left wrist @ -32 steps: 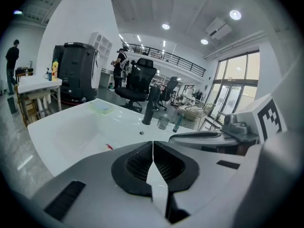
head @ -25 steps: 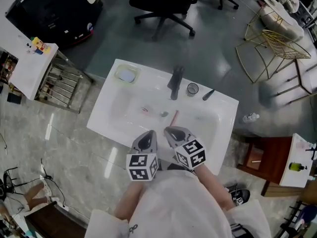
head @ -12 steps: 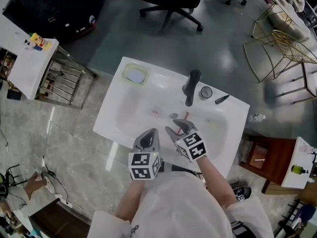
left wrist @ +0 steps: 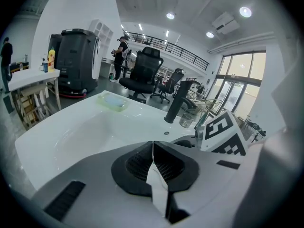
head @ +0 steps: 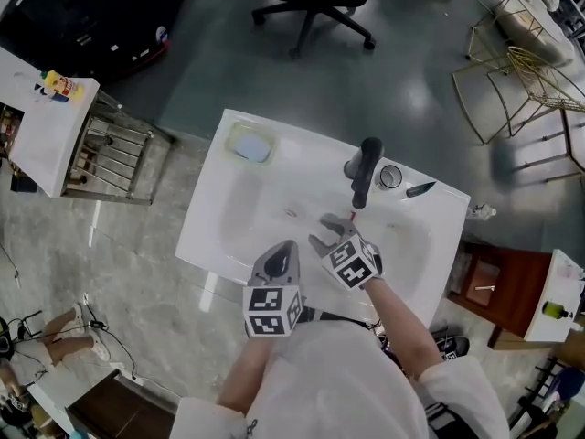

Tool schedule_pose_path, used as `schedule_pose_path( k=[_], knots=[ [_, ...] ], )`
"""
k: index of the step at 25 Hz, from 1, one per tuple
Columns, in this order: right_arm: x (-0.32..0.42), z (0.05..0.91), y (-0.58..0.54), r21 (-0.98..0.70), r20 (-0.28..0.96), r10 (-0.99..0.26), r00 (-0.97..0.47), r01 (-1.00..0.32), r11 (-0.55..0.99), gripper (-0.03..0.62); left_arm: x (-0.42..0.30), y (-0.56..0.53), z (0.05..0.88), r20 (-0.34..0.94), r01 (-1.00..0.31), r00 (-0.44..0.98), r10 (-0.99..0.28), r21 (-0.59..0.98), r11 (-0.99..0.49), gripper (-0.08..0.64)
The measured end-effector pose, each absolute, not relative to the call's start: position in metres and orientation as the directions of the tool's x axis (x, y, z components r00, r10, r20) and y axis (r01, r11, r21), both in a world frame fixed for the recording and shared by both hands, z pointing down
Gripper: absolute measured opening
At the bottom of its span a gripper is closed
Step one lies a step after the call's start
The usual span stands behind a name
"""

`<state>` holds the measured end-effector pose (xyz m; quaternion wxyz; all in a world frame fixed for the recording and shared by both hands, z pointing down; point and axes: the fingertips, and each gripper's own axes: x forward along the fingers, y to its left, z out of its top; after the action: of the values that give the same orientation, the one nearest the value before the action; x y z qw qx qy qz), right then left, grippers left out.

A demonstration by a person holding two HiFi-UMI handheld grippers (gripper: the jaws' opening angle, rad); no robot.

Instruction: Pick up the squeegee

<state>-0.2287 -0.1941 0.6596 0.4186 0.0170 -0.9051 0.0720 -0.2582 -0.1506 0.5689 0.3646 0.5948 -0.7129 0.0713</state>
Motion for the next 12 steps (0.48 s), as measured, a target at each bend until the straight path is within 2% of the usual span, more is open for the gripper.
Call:
schedule_pose_path(
  k=[12],
  knots=[
    [-0.235,0.714,-0.198,-0.054,0.862,0.066,-0.503,0.039,0.998,0.173,-0.279,-0.15,0.583,0.637,-0.892,-0.037,-0.77,0.326,0.313,0.027]
  ],
)
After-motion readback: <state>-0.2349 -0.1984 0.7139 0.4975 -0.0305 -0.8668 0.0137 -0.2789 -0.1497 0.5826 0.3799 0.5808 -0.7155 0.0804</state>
